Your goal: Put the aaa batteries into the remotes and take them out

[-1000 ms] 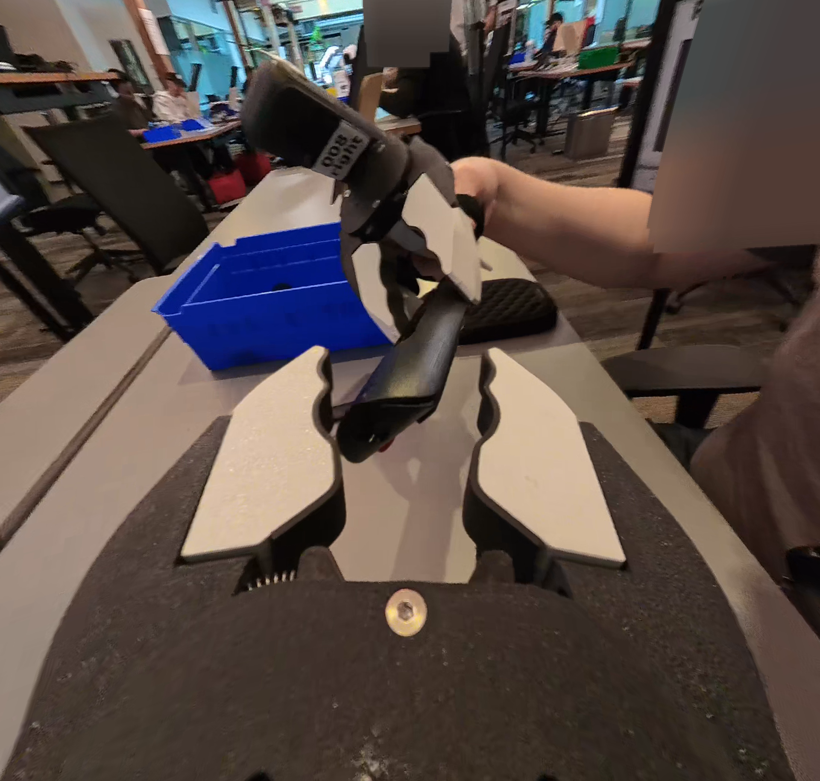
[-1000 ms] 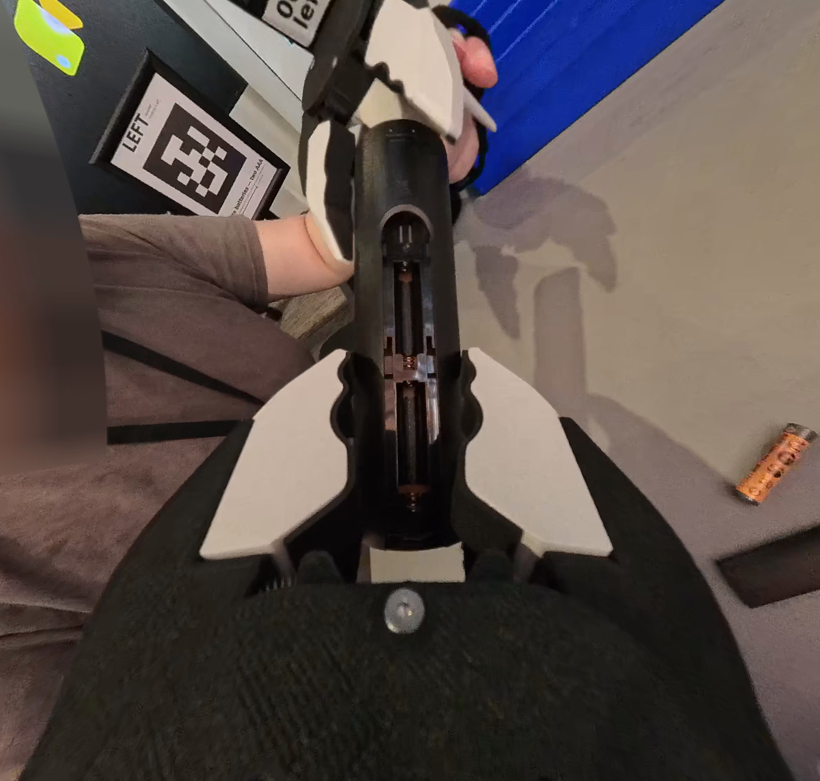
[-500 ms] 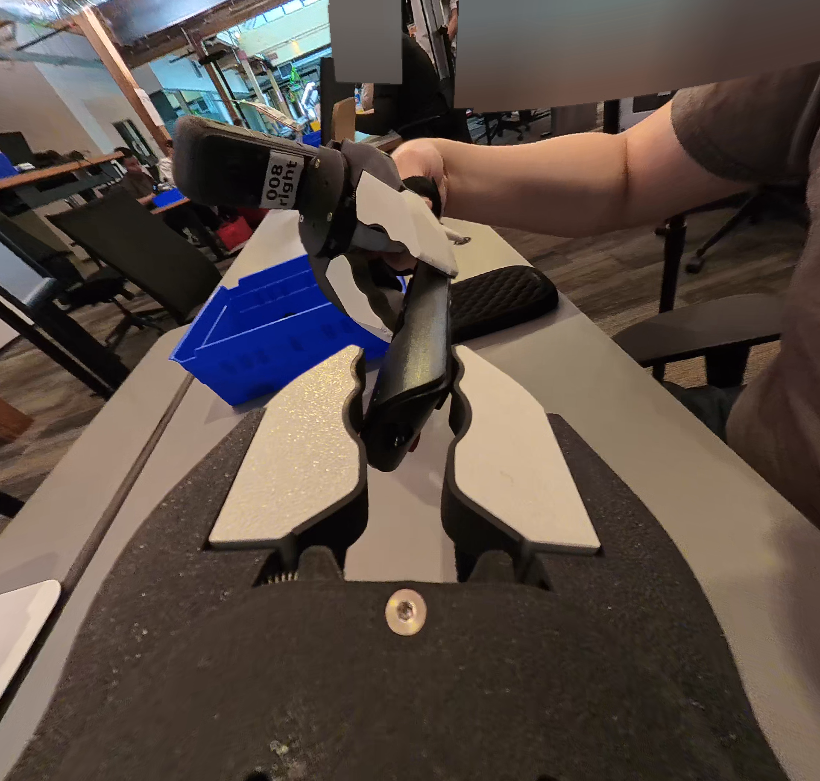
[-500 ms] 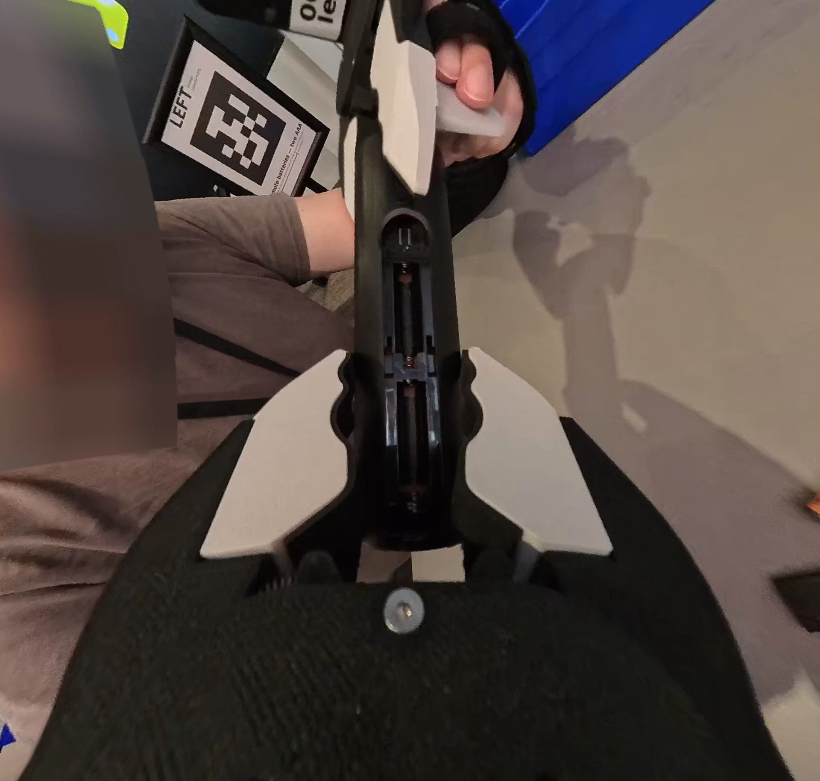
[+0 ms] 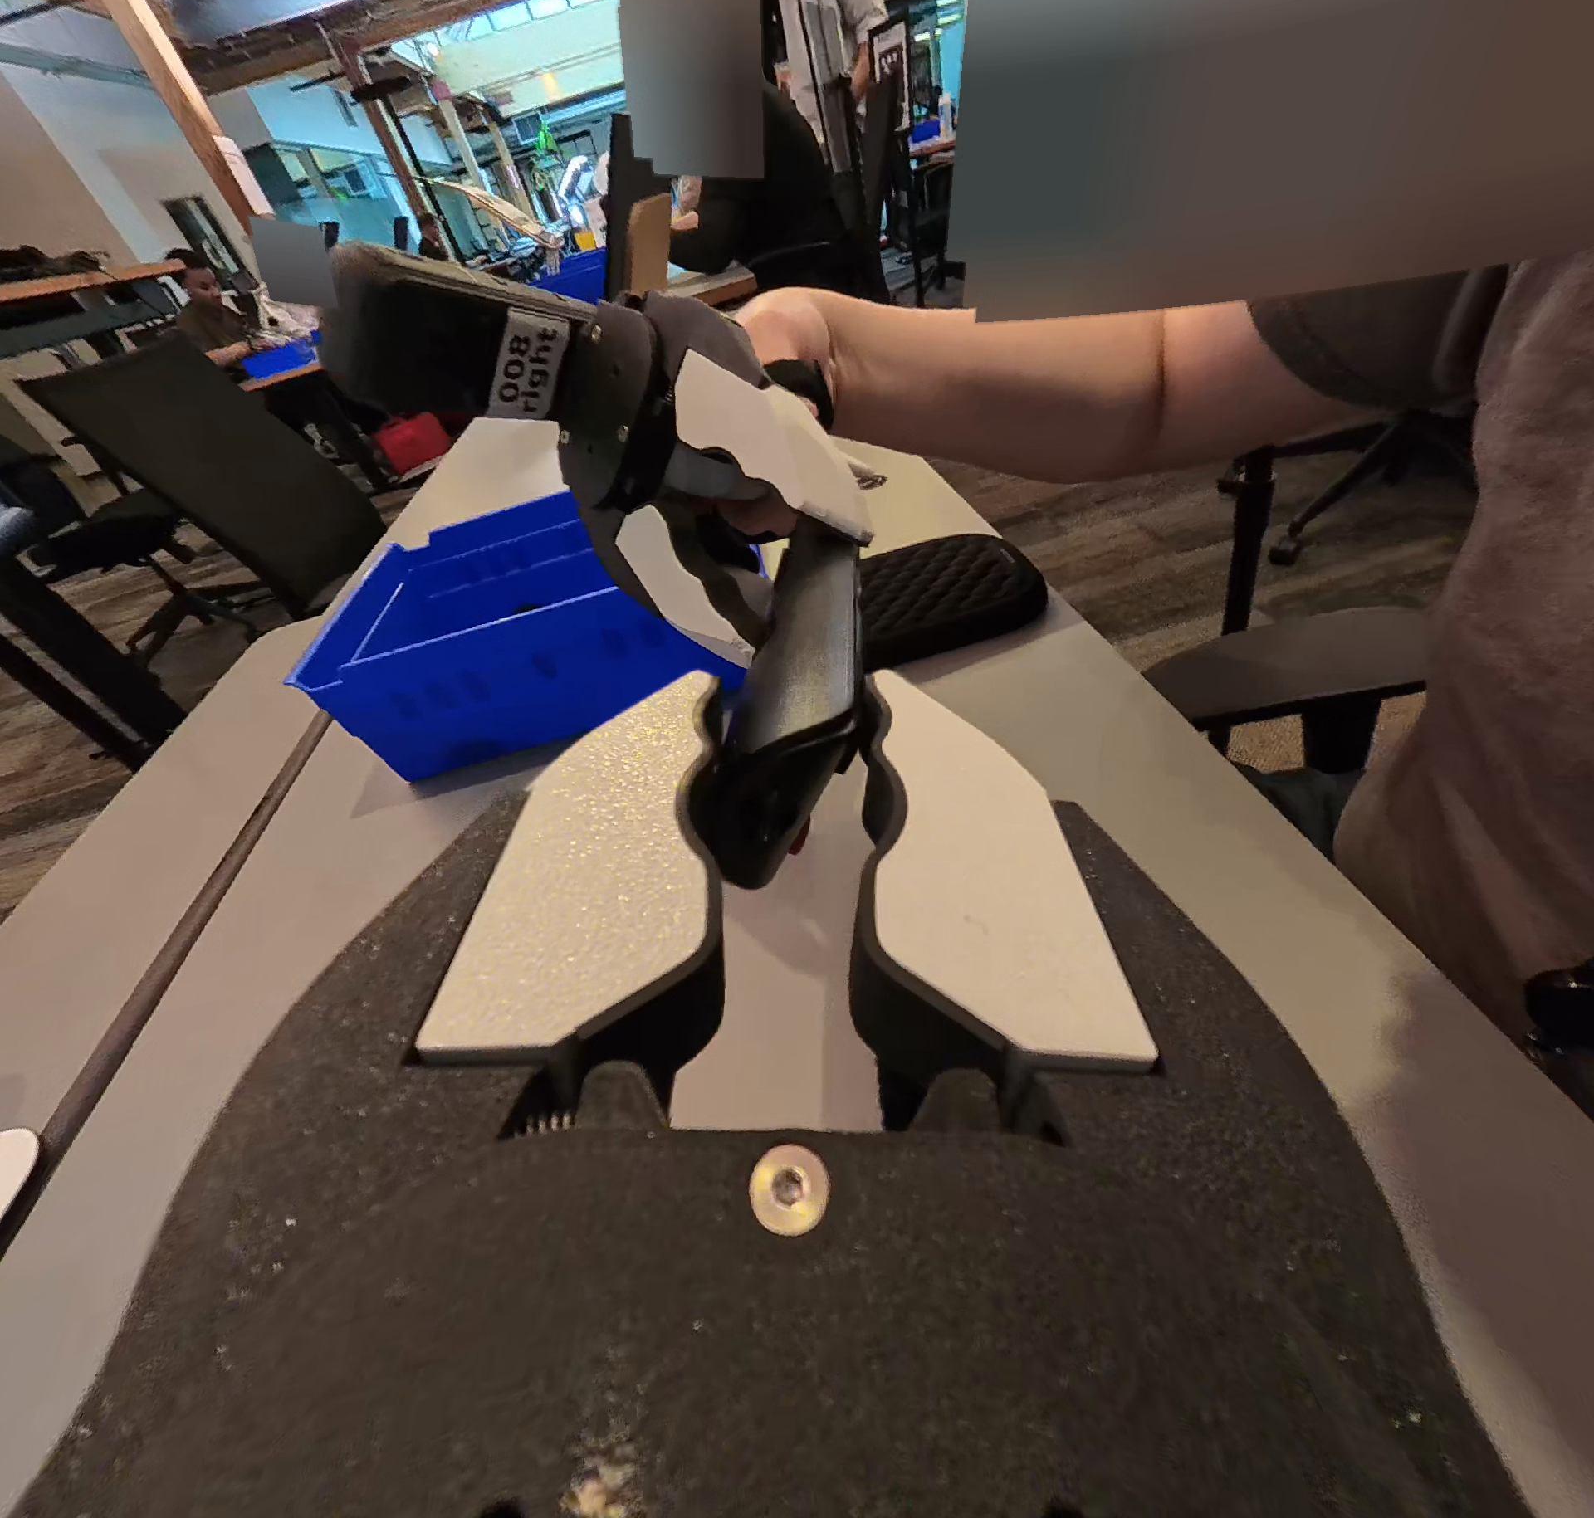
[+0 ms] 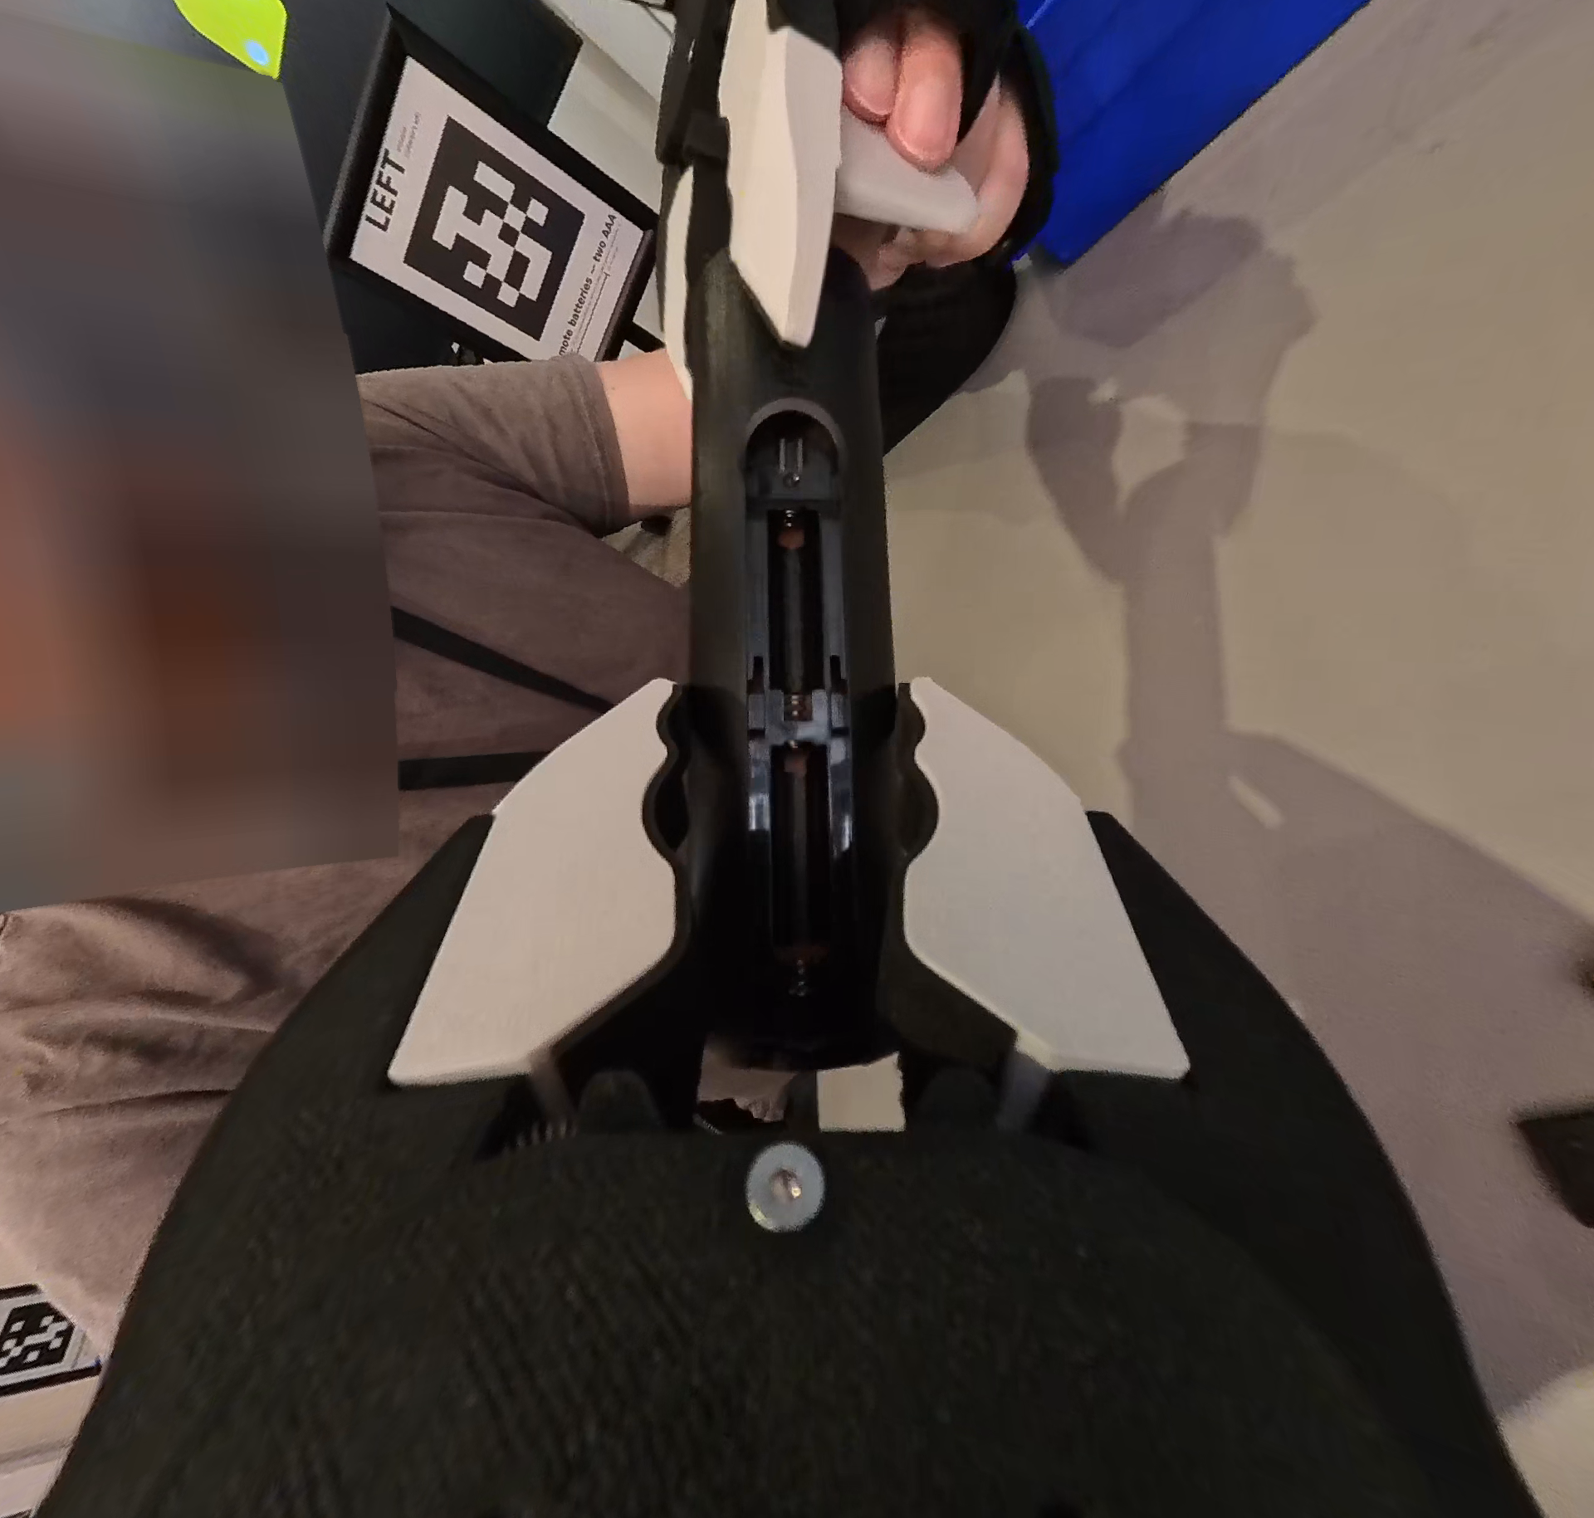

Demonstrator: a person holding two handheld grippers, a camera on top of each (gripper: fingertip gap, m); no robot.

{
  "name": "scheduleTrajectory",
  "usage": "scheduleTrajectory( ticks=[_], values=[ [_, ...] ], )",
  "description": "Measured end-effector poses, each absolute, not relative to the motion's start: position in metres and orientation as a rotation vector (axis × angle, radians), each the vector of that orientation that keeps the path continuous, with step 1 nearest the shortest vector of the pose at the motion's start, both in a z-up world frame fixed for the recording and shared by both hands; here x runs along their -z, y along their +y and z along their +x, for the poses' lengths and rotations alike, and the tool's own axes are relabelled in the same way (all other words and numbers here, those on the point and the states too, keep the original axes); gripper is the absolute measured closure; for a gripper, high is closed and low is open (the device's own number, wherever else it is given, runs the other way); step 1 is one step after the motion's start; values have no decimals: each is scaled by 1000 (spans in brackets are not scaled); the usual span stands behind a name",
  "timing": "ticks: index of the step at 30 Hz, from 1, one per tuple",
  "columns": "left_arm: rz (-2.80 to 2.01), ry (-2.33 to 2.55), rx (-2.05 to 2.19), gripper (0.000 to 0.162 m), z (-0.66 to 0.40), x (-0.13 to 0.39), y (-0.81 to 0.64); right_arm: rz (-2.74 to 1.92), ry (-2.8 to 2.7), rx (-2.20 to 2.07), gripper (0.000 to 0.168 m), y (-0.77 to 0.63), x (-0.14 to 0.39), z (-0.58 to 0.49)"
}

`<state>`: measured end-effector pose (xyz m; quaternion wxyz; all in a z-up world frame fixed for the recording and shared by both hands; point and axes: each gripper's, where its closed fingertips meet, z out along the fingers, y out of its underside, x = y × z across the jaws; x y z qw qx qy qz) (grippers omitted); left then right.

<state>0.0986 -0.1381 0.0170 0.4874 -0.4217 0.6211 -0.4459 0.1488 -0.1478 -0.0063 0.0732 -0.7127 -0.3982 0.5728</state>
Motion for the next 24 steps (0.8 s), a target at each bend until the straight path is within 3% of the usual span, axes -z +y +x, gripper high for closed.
scheduleTrajectory(
  ticks=[8, 12, 14, 24],
  values=[
    [-998, 1507, 1068, 135, 97, -18, -138, -2160, -1215, -1798, 122, -145, 5, 148],
    [-1073, 1521, 993, 123, 102, -5, -128, -2152, -1228, -1812, 122, -145, 3, 147],
    [-1054, 1535, 994, 135, 103, -4, -132, -2154, -1238, -1801, 122, -144, 3, 146],
    [-1041, 1532, 1015, 139, 104, -11, -139, -2123, -1247, -1886, 122, -146, -4, 151]
  ],
)
